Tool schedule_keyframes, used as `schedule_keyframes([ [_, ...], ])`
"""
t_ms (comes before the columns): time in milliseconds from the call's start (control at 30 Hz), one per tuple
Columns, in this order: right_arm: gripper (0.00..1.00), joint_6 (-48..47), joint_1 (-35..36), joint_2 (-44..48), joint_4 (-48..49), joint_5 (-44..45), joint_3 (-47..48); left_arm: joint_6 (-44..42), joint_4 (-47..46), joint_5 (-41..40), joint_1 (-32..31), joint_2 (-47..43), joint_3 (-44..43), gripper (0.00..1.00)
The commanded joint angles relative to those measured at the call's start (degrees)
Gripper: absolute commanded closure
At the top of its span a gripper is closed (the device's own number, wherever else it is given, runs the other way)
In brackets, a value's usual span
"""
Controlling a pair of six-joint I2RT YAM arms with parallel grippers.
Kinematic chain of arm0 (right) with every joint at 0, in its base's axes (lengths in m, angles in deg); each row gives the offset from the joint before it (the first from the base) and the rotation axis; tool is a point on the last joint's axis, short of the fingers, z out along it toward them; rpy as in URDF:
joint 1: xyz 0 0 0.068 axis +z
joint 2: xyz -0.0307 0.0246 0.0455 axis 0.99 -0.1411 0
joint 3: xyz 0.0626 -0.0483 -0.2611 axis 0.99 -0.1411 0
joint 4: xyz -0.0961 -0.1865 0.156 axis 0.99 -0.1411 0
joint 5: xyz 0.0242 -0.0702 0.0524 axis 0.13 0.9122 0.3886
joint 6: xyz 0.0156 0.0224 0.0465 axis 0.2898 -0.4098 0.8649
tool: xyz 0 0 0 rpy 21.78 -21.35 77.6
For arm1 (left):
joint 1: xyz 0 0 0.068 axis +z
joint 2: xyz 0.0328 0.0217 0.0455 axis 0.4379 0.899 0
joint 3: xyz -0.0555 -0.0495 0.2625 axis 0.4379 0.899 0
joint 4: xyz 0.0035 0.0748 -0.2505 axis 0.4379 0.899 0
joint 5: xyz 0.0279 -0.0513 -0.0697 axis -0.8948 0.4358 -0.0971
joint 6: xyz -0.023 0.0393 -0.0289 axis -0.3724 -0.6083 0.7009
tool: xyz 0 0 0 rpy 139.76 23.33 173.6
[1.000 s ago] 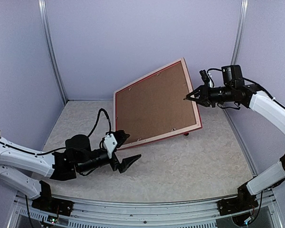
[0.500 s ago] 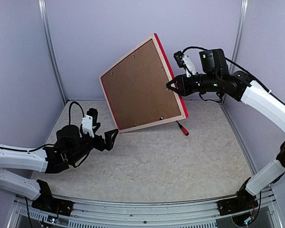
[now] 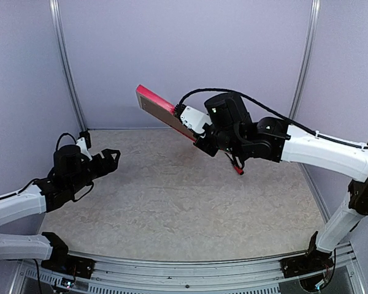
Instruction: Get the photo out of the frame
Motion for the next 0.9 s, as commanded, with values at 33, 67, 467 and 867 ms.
schedule_keyframes([
  [33,1.0,-10.6,4.7,-1.0,10.2,10.3,-3.8,11.7,12.7,6.7,7.5,-4.9,-2.2,0.1],
  [67,1.0,-11.5,5.7,-1.6,10.6,10.5,-4.8,13.1,14.7,7.6,9.0,-5.5,-2.4,0.1],
  [467,1.0,-13.4,12.5,-11.3,9.2,11.6,-8.1,23.5,25.7,18.8,14.5,-6.7,-8.8,0.11],
  [867,1.0,-13.8,13.5,-15.9,11.4,11.6,-8.9,38.6,25.2,29.1,14.6,0.2,-6.3,0.18],
])
